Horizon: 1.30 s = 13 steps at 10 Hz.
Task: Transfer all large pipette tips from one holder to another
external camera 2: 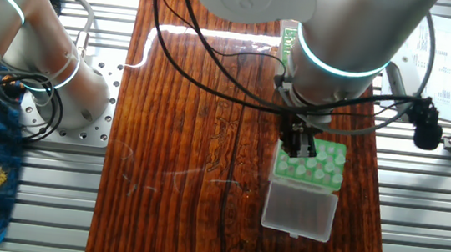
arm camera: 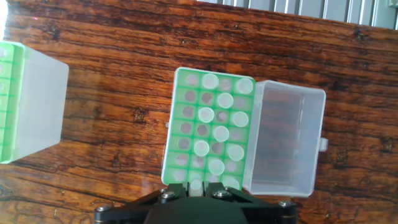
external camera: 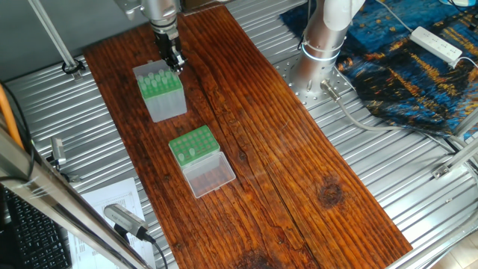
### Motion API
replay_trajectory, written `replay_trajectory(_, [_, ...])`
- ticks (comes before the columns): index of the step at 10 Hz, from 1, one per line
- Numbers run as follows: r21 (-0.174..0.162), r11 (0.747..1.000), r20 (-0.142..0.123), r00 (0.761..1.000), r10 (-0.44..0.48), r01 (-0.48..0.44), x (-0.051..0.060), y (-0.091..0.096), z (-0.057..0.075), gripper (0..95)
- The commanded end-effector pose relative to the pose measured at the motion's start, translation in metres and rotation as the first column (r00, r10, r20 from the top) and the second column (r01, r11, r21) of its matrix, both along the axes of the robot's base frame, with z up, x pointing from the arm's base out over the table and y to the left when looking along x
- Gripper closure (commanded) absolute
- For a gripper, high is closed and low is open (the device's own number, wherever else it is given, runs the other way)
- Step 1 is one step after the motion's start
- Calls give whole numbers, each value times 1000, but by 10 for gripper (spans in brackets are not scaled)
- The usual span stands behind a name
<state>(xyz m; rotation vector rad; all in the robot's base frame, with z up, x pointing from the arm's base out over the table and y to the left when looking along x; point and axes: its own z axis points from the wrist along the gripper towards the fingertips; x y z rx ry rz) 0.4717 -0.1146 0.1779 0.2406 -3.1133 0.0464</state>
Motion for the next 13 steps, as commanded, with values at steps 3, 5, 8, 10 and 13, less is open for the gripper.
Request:
replay_trajectory(3, [1, 1000, -6, 1000, 12, -12, 0, 2, 4, 950])
replay_trajectory(5, [4, 1000, -3, 1000, 25, -25, 0, 2, 6, 950])
replay_trajectory(8, [7, 998, -17, 998, 58, -58, 4, 5, 9, 950])
replay_trajectory(10, [11, 995, -39, 994, 101, -101, 6, 7, 9, 950])
replay_trajectory(13, [12, 992, -50, 991, 126, -126, 8, 14, 6, 950])
